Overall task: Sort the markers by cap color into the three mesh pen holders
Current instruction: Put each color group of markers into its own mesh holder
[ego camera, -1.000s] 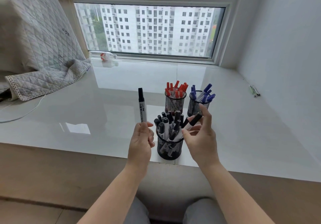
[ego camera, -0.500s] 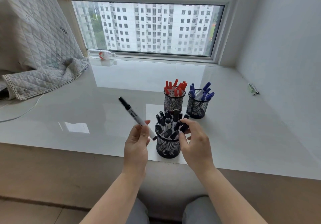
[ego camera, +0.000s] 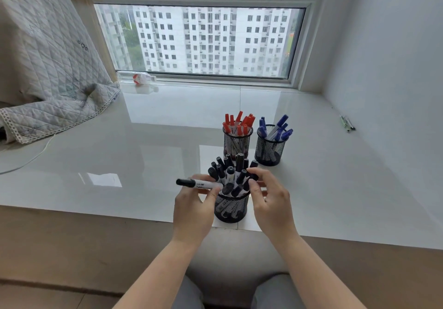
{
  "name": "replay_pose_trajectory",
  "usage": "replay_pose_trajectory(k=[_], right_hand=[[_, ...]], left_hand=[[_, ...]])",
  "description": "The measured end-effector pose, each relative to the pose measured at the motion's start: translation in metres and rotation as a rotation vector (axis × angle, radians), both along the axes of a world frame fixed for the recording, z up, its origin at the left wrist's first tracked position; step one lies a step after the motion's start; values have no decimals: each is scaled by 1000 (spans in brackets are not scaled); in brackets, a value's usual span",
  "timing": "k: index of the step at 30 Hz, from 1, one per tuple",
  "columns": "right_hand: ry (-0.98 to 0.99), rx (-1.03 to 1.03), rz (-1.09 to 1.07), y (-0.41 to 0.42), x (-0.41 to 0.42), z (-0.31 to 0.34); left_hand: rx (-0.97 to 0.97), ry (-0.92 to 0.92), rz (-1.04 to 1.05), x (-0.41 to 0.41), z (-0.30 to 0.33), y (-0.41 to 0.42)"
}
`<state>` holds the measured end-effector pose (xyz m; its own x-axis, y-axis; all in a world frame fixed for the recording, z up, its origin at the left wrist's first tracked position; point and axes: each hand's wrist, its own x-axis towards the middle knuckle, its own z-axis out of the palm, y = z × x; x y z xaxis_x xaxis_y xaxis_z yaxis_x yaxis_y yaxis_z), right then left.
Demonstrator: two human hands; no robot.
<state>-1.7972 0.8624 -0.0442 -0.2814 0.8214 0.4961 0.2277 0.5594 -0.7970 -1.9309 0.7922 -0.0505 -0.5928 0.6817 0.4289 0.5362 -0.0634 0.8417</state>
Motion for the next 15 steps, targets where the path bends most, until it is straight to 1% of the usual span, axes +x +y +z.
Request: replay_pose_trajectory(k=[3,5,7,9,11,15], right_hand=[[8,-12,8,1,0,0],[5,-15,10,2,1,0],[-1,-12,9,3,2,-1],[3,-16,13,4,2,-1],[12,-20,15,3,2,-1],[33,-23,9,1,2,3]], left_hand=[[-72,65,-17,-3,0,1],[-60,34,3,-2,4,1],[17,15,46,-1,7,0],[134,82,88,-3,11,-1],[203,153,106,-4,15,-1],[182,243,124,-7,20,4]])
